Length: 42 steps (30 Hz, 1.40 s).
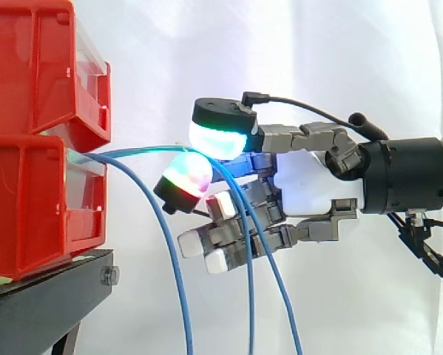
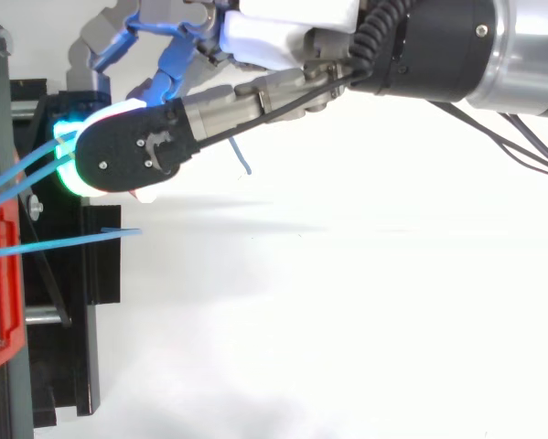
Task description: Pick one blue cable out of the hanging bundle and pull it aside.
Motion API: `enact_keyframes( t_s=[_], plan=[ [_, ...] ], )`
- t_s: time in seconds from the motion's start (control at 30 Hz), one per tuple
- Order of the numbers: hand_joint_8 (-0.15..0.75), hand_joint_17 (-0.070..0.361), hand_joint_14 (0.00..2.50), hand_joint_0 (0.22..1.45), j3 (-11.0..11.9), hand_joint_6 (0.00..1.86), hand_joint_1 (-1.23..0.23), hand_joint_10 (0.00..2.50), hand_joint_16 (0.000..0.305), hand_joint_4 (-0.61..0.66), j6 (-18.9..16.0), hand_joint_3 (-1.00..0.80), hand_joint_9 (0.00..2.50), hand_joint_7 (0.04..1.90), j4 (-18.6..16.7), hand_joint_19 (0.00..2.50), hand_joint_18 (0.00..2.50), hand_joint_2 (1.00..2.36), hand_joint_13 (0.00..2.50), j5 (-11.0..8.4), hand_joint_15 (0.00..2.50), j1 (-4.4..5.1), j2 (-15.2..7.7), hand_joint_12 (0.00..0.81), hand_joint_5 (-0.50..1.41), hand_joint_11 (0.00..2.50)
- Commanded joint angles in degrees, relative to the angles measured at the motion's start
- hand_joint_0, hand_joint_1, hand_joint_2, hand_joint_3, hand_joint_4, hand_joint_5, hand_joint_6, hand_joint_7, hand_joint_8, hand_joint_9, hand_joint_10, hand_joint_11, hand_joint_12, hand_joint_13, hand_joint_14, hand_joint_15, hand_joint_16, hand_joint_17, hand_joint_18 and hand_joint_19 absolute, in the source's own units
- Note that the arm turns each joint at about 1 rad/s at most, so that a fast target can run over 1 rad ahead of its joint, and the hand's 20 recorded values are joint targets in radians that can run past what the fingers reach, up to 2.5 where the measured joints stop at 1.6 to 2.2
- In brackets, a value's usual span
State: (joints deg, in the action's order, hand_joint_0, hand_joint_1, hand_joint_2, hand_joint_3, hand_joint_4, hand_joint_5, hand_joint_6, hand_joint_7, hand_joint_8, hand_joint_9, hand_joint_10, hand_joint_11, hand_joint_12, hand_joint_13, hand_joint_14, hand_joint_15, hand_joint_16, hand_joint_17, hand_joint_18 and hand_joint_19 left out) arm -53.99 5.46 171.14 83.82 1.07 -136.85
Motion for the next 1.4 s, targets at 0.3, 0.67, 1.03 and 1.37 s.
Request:
enact_keyframes(
  t_s=[0.3,0.67,1.03,1.37],
  plan=[
    [0.198,0.079,0.02,0.75,0.7,0.99,-0.88,0.02,0.035,-0.3,0.8,-0.06,0.95,1.08,2.0,0.41,0.56,1.02,0.67,1.08,0.43,-0.63,0.0,0.244,-0.14,0.76],
    [0.177,0.076,0.02,0.8,2.6,0.99,-0.87,0.02,0.034,-0.25,2.2,-0.29,0.94,1.0,4.4,0.41,0.55,1.02,0.68,1.34,0.43,-1.16,0.0,0.237,-0.15,0.74],
    [0.196,0.075,0.02,0.61,2.6,0.95,-0.91,0.02,0.034,-0.04,2.2,-0.5,0.95,0.79,4.6,0.38,0.6,1.0,0.7,1.96,0.42,-1.6,0.0,0.235,-0.13,0.69],
    [0.242,0.091,0.02,0.5,2.6,0.87,-0.51,0.02,0.041,0.03,2.5,-0.5,1.05,0.82,4.6,0.44,0.62,1.0,0.75,2.22,0.43,-1.77,0.0,0.266,-0.11,0.64]
  ],
)
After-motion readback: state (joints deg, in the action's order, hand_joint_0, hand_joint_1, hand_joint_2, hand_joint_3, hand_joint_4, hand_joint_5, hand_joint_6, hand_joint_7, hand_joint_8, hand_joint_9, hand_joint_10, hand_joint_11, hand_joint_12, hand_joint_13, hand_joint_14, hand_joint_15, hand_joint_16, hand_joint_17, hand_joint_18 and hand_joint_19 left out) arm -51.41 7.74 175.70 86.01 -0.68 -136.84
